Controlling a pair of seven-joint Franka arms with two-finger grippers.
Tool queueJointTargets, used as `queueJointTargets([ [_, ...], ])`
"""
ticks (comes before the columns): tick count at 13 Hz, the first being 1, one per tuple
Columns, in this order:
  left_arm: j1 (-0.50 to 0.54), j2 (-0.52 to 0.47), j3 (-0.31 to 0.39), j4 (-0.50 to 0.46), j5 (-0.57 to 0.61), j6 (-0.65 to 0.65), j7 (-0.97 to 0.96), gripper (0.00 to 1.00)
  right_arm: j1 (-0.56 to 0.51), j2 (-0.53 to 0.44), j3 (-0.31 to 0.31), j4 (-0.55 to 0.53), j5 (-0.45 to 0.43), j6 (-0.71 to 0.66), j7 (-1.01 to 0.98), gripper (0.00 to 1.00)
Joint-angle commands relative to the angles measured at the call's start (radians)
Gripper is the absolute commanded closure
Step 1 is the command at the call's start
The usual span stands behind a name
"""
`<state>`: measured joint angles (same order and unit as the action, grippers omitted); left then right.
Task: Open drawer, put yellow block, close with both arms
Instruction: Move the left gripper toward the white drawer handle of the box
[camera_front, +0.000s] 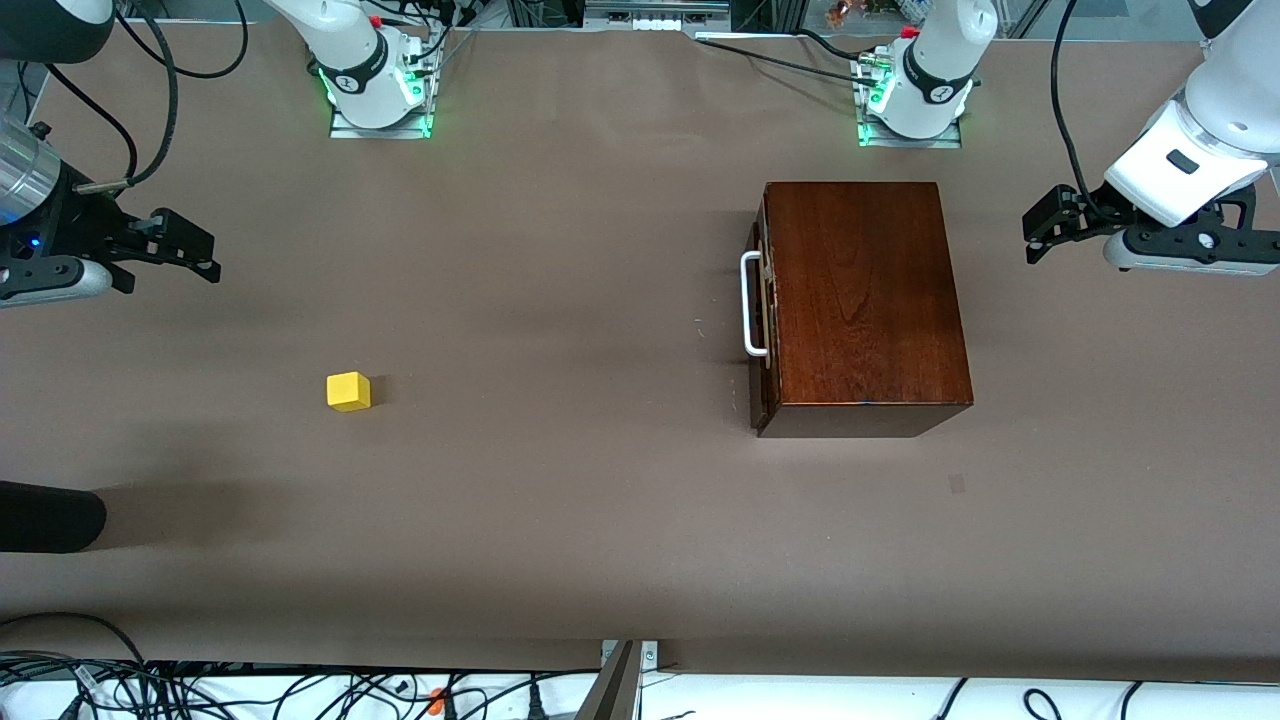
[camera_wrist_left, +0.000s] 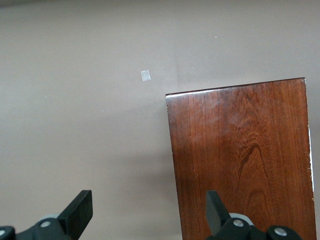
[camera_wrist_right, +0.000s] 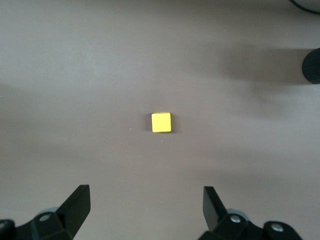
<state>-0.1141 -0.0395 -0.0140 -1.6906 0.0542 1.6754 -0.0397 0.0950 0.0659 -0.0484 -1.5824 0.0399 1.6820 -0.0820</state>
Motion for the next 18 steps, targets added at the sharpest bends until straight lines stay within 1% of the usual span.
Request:
queueJointTargets([
  [1, -0.004, 0.012, 0.002, 0.031, -0.008, -0.025, 0.003, 0.0, -0.008, 0.025, 0.007, 0.045, -0.012, -0.019, 0.001, 0.0],
  [5, -0.006, 0.013, 0.002, 0.032, -0.007, -0.026, 0.001, 0.0, -0.009, 0.025, 0.005, 0.045, -0.005, -0.015, -0.002, 0.0],
  [9, -0.006, 0.013, -0.02, 0.049, -0.008, -0.083, -0.005, 0.0, -0.003, 0.026, 0.007, 0.045, -0.014, -0.018, 0.001, 0.0],
  [11, -0.006, 0.038, -0.027, 0.054, -0.022, -0.123, 0.003, 0.0, -0.006, 0.026, 0.007, 0.045, -0.014, -0.016, -0.001, 0.0],
  [17, -0.032, 0.078, -0.044, 0.049, -0.023, -0.167, 0.02, 0.0, -0.008, 0.025, 0.007, 0.045, -0.012, -0.015, -0.001, 0.0],
  [18, -0.051, 0.089, -0.069, 0.045, -0.024, -0.166, 0.005, 0.0, -0.008, 0.025, 0.007, 0.045, -0.012, -0.015, -0.001, 0.0],
])
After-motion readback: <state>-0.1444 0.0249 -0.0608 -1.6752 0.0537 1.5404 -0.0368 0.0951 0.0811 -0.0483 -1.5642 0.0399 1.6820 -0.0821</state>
